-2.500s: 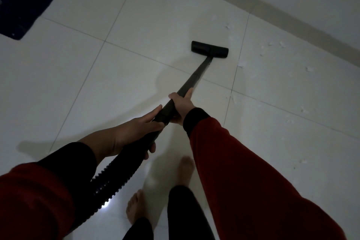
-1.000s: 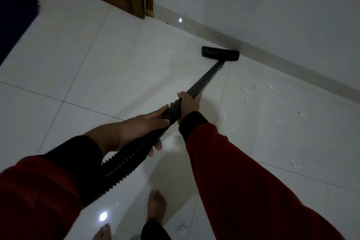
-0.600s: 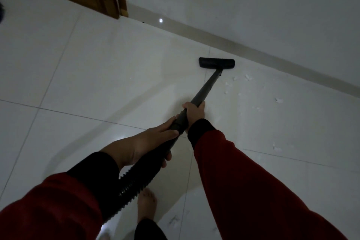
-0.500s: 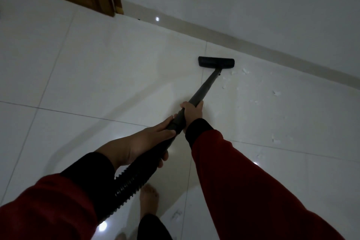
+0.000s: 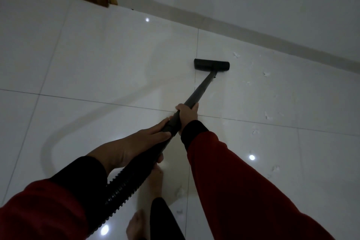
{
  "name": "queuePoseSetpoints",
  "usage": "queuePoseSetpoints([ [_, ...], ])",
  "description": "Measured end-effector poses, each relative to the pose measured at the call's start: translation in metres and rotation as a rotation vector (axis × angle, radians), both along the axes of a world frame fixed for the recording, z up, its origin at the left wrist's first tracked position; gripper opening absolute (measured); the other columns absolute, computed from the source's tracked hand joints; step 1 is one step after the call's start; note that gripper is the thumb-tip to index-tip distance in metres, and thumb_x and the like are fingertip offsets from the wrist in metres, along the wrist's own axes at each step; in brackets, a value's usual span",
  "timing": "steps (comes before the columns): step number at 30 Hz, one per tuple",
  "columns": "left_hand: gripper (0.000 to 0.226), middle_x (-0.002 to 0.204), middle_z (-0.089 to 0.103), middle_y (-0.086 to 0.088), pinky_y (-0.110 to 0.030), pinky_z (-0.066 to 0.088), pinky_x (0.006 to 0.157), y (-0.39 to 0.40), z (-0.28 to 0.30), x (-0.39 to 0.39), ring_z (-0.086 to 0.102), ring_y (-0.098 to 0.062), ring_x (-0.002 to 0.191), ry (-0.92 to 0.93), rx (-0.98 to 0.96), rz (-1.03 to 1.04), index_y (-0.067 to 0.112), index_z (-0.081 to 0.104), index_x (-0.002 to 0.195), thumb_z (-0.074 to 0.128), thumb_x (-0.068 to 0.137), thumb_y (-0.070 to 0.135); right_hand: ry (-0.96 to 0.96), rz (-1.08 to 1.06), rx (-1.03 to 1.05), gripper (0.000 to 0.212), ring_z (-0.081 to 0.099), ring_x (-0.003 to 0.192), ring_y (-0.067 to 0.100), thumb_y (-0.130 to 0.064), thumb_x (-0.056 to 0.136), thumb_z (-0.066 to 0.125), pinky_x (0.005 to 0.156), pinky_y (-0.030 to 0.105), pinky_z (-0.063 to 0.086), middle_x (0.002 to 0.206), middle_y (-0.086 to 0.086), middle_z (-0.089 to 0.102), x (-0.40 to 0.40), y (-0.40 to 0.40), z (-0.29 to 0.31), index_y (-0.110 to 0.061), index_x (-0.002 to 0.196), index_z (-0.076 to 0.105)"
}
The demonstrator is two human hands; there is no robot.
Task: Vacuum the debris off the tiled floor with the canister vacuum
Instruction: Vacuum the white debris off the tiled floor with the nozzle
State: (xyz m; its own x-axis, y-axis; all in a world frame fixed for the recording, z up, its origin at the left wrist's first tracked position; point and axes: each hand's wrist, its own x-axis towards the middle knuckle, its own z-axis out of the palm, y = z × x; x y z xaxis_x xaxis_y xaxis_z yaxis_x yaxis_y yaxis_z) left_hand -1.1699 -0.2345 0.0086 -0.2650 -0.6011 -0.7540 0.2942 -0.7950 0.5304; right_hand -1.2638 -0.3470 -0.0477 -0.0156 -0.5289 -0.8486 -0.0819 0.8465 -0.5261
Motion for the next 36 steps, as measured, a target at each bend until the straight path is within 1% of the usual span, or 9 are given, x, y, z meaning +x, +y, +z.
queuePoseSetpoints([
  [2, 0.050, 0.066, 0.051, -0.013, -0.022, 0.048, 0.041, 0.010, 0.003, -0.007, 0.055, -0.014, 0.040, -0.010, -0.010, 0.010, 0.047, 0.029, 0.140, 0.045, 0.098, 0.026, -0.017, -0.010, 0.005, 0.083, 0.052, 0.058, 0.020, -0.003, 0.090, 0.045, 0.051, 0.031, 0.047, 0.134, 0.017, 0.044, -0.005, 0.011, -0.002, -0.036, 0.152, 0.002],
  [7, 0.051, 0.076, 0.056, -0.013, -0.024, 0.051, 0.047, 0.034, -0.004, -0.023, 0.058, -0.014, 0.047, -0.067, -0.077, -0.077, 0.048, 0.024, 0.144, 0.042, 0.099, 0.032, -0.001, 0.028, -0.012, 0.077, 0.052, 0.055, 0.018, -0.003, 0.090, 0.046, 0.047, 0.028, 0.046, 0.116, 0.012, 0.043, -0.021, 0.032, -0.008, -0.031, 0.152, 0.008],
  [11, 0.045, 0.083, 0.053, -0.012, -0.023, 0.051, 0.047, 0.049, 0.000, -0.036, 0.058, -0.012, 0.048, -0.058, -0.096, -0.070, 0.045, 0.030, 0.140, 0.041, 0.100, 0.029, -0.006, 0.027, -0.019, 0.076, 0.052, 0.056, 0.018, -0.003, 0.091, 0.046, 0.046, 0.026, 0.047, 0.119, 0.012, 0.044, -0.035, 0.048, -0.007, -0.030, 0.151, 0.010],
  [15, 0.049, 0.086, 0.051, -0.012, -0.027, 0.051, 0.049, 0.067, 0.004, -0.049, 0.056, -0.020, 0.059, -0.050, -0.072, -0.043, 0.046, 0.029, 0.143, 0.043, 0.099, 0.027, -0.033, 0.011, -0.033, 0.077, 0.051, 0.057, 0.018, -0.002, 0.090, 0.046, 0.044, 0.024, 0.046, 0.118, 0.011, 0.041, -0.048, 0.065, 0.000, -0.030, 0.152, 0.008],
  [21, 0.047, 0.082, 0.051, -0.010, -0.025, 0.050, 0.048, 0.103, 0.014, -0.083, 0.056, -0.015, 0.051, -0.045, -0.056, 0.009, 0.050, 0.028, 0.138, 0.041, 0.099, 0.027, -0.038, 0.058, -0.022, 0.074, 0.051, 0.060, 0.019, -0.003, 0.091, 0.047, 0.040, 0.021, 0.045, 0.113, 0.013, 0.043, -0.075, 0.099, 0.005, -0.027, 0.152, 0.011],
  [25, 0.050, 0.082, 0.053, -0.012, -0.028, 0.051, 0.053, 0.128, 0.017, -0.103, 0.056, -0.017, 0.058, -0.071, -0.052, -0.005, 0.052, 0.025, 0.140, 0.042, 0.098, 0.030, -0.060, 0.074, 0.022, 0.080, 0.051, 0.055, 0.021, -0.003, 0.092, 0.046, 0.047, 0.030, 0.046, 0.112, 0.014, 0.044, -0.094, 0.122, 0.008, -0.032, 0.152, 0.002],
  [28, 0.048, 0.080, 0.053, -0.012, -0.026, 0.051, 0.052, 0.143, 0.020, -0.116, 0.057, -0.016, 0.054, -0.083, -0.039, -0.001, 0.054, 0.024, 0.137, 0.042, 0.098, 0.031, -0.065, 0.076, 0.035, 0.079, 0.052, 0.054, 0.021, -0.003, 0.092, 0.046, 0.048, 0.031, 0.046, 0.114, 0.014, 0.042, -0.106, 0.137, 0.009, -0.032, 0.152, 0.004],
  [32, 0.055, 0.098, 0.052, -0.019, -0.028, 0.052, 0.055, 0.162, 0.016, -0.133, 0.056, -0.023, 0.065, -0.082, -0.028, -0.011, 0.048, 0.019, 0.145, 0.044, 0.098, 0.032, -0.053, 0.086, 0.021, 0.077, 0.051, 0.055, 0.018, -0.003, 0.092, 0.045, 0.044, 0.026, 0.045, 0.114, 0.013, 0.041, -0.126, 0.157, 0.014, -0.027, 0.153, 0.005],
  [36, 0.058, 0.098, 0.052, -0.019, -0.028, 0.052, 0.054, 0.180, 0.017, -0.150, 0.056, -0.025, 0.066, -0.070, -0.029, -0.018, 0.047, 0.018, 0.146, 0.044, 0.098, 0.032, -0.064, 0.062, 0.019, 0.077, 0.050, 0.060, 0.018, -0.002, 0.092, 0.045, 0.044, 0.026, 0.045, 0.113, 0.012, 0.042, -0.143, 0.176, 0.019, -0.028, 0.153, 0.005],
])
